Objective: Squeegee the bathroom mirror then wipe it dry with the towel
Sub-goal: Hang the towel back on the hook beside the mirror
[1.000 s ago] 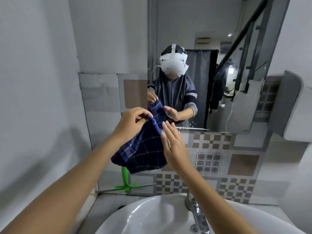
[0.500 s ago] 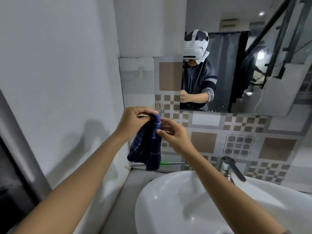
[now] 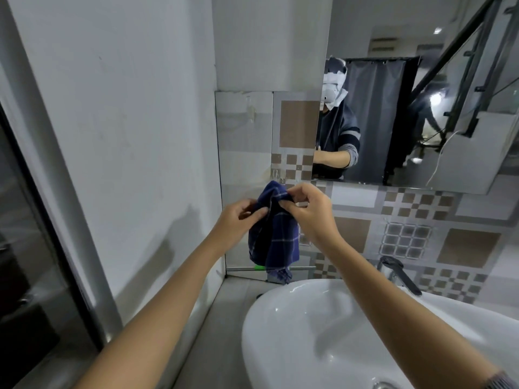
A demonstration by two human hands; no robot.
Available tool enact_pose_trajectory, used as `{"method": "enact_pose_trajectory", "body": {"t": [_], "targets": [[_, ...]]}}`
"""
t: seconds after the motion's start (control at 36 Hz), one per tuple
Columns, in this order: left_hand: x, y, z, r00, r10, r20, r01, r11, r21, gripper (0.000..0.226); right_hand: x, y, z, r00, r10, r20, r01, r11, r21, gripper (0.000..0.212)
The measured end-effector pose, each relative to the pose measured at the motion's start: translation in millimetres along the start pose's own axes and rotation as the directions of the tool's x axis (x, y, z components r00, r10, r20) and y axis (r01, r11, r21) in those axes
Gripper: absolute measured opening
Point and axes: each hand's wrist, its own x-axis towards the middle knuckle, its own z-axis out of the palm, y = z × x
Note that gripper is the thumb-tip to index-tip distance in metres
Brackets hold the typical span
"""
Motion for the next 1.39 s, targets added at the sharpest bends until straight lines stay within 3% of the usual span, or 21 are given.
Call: {"method": "enact_pose_trajectory", "body": {"t": [0.11,0.28,0.36,0.58,0.72,0.94,1.08,1.19,1.39], "targets": [[3,1,7,0.999,0.010,0.037,-0.010,1.000,0.001,0.015,8,4,-11,0.996,-0.015,-0.083,0.013,0.999,-0.030,0.009],[20,9,-4,0.979,0.136,-0.154,-0.119,0.986,0.117,0.020,26,7,-29,0.991,-0.122,-0.060,0.108,0.974,-0.200,0.016],[37,23,-17,0.967,0.174,-0.184,-0.149,0.978,0.143,0.023,34,7,-33,0.983,-0.185,-0.023,0.173,0.954,-0.245,0.014],[94,62,-47,0.928,0.273,-0.253,-0.218,0.950,0.224,0.020,85,-13,-26,0.972,-0.232,-0.046,0.222,0.961,-0.162,0.012],[138,81,-69,0.857,0.340,-0.387,-0.229,0.925,0.304,0.014,140,-36,-9,0.964,-0.248,-0.099,0.231,0.961,-0.155,0.007],[217,98,-95,0.713,0.417,-0.564,-0.219,0.896,0.386,0.014,232,-65,29,0.907,-0.390,-0.157,0.317,0.880,-0.354,0.003],[236,68,-95,0.761,0.388,-0.520,-0.138,0.880,0.455,0.015,252,-46,47,0.913,-0.393,-0.112,0.303,0.835,-0.459,0.016],[241,46,-94,0.782,0.390,-0.486,-0.144,0.872,0.469,0.016,253,-35,53,0.897,-0.424,-0.121,0.333,0.831,-0.446,0.018],[245,40,-91,0.790,0.336,-0.512,-0.159,0.920,0.358,0.019,247,-30,52,0.927,-0.365,-0.085,0.303,0.863,-0.404,0.017]]}}
